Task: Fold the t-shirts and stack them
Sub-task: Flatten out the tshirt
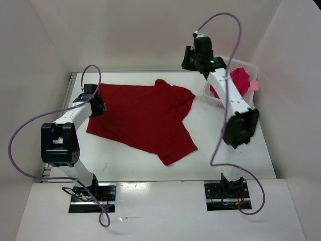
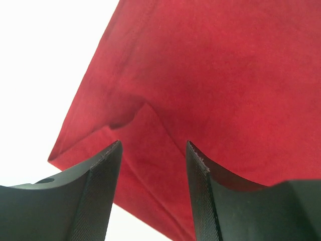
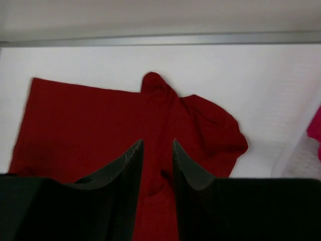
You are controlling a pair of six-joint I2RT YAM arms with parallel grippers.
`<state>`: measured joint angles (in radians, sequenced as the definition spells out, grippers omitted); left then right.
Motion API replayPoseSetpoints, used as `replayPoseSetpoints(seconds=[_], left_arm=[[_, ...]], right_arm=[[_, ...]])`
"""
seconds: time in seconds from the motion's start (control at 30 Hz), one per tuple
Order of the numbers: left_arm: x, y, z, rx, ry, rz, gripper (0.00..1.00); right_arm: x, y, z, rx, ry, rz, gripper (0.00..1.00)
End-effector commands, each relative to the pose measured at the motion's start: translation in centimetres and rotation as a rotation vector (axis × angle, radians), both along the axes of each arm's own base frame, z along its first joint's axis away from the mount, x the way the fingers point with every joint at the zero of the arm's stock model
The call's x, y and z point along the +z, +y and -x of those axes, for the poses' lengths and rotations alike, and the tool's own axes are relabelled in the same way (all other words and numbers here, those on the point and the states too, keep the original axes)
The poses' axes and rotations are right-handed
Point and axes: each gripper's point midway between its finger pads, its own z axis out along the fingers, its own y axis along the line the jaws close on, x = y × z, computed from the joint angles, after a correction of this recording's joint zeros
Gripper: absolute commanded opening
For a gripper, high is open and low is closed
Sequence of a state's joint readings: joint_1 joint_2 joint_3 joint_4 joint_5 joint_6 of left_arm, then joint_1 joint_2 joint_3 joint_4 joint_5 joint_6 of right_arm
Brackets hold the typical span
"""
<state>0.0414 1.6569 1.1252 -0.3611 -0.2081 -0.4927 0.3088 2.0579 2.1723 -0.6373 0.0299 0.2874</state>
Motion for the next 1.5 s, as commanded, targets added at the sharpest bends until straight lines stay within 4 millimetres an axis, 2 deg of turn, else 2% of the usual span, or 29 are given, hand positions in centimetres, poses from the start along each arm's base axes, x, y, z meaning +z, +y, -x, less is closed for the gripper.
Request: replayPoseSetpoints(seconds=[0.0,0.03,0.07,0.1,0.17,0.2,0.23,0.27,0.3,0.33,0.4,0.43,0.5,0.57,0.6,0.63,0.7,0.77,0.83,0.87,0.9,0.97,1.03,1.13,1.23,1.3,1.37,1.4,1.47], left_arm=[[-0.7,1.2,-1.2,0.003,0.004,-0.085,0.61],[-1.2,1.3,-1.2,-0.005,0.020,-0.090,0.61],[-1.8,1.3,-1.4,-0.006,0.036,-0.089,0.61],[-2.4,1.4,-1.2,-0.001,0.051,-0.096,0.60],[-3.5,1.4,-1.2,-0.010,0.075,-0.100,0.59],[-3.5,1.4,-1.2,-0.010,0.075,-0.100,0.57],[-4.0,1.4,-1.1,-0.010,0.087,-0.100,0.55],[-4.0,1.4,-1.2,-0.002,0.085,-0.094,0.54],[-4.0,1.4,-1.2,-0.002,0.085,-0.094,0.52],[-3.8,1.4,-1.2,-0.001,0.073,-0.095,0.49],[-3.6,1.4,-0.9,0.007,0.069,-0.090,0.36],[-2.9,1.4,-0.8,0.007,0.061,-0.090,0.31],[-2.1,1.3,0.5,0.015,0.063,-0.084,0.17],[-1.0,1.2,1.5,0.016,0.054,-0.085,0.10],[0.5,1.2,2.3,0.027,0.030,-0.078,0.05],[0.4,0.9,3.5,0.019,0.041,-0.068,0.03],[2.1,0.5,5.7,0.030,0.030,-0.044,0.00],[2.0,-0.4,8.2,0.041,0.041,0.009,0.00],[3.8,-1.1,10.7,0.091,-0.001,0.065,0.00],[5.0,-1.4,11.1,0.092,-0.035,0.074,0.02],[8.1,-2.0,11.5,0.082,-0.105,0.108,0.02],[9.7,-1.7,13.1,0.121,-0.148,0.201,0.06],[10.2,-1.8,14.8,0.146,-0.159,0.247,0.40],[12.1,-2.4,17.2,0.198,-0.225,0.292,0.75],[14.1,-1.1,18.8,0.267,-0.318,0.236,0.77],[16.1,-0.2,18.1,0.287,-0.395,0.203,0.77],[16.7,0.0,15.7,0.260,-0.420,0.202,0.77],[16.1,-0.3,13.4,0.226,-0.417,0.206,0.77],[14.1,-1.1,11.1,0.160,-0.373,0.237,0.76]], right_arm=[[6.4,-0.6,4.0,0.024,-0.172,-0.046,0.35],[8.6,-1.1,6.0,0.032,-0.202,-0.059,0.33],[8.7,-1.2,7.1,0.033,-0.196,-0.080,0.33],[7.1,-1.5,8.1,0.028,-0.157,-0.078,0.33],[8.3,-1.7,10.8,0.050,-0.165,-0.116,0.33],[6.8,-1.7,11.7,0.049,-0.127,-0.126,0.33],[6.5,-1.6,12.7,0.064,-0.114,-0.140,0.33],[7.5,-1.4,14.3,0.089,-0.134,-0.154,0.33],[5.4,-1.5,15.3,0.091,-0.086,-0.158,0.33],[4.8,-1.0,16.4,0.108,-0.069,-0.168,0.33],[2.8,-1.0,18.9,0.132,-0.024,-0.183,0.33],[0.8,-0.7,19.9,0.142,0.016,-0.187,0.33],[0.1,-1.2,21.3,0.141,0.021,-0.185,0.35],[-2.4,-1.9,23.0,0.136,0.078,-0.168,0.36],[-3.1,-2.0,23.4,0.135,0.090,-0.165,0.37],[-5.1,-2.5,24.2,0.117,0.139,-0.154,0.39],[-6.4,-2.9,24.9,0.102,0.164,-0.149,0.42],[-8.0,-3.1,25.7,0.091,0.201,-0.148,0.43],[-8.9,-2.9,26.2,0.092,0.226,-0.149,0.44],[-9.2,-3.1,26.1,0.083,0.232,-0.141,0.44],[-9.6,-3.0,26.0,0.082,0.243,-0.137,0.44],[-9.4,-3.1,25.6,0.075,0.238,-0.133,0.45],[-9.3,-2.9,25.2,0.081,0.239,-0.124,0.48],[-9.8,-3.0,24.7,0.077,0.250,-0.106,0.50],[-10.2,-3.1,24.1,0.057,0.253,-0.091,0.51],[-10.2,-3.1,23.5,0.050,0.249,-0.087,0.51],[-10.3,-2.7,22.5,0.051,0.236,-0.091,0.45],[-10.7,-2.6,22.0,0.043,0.244,-0.083,0.35],[-10.1,-2.4,20.4,0.025,0.208,-0.094,0.18]])
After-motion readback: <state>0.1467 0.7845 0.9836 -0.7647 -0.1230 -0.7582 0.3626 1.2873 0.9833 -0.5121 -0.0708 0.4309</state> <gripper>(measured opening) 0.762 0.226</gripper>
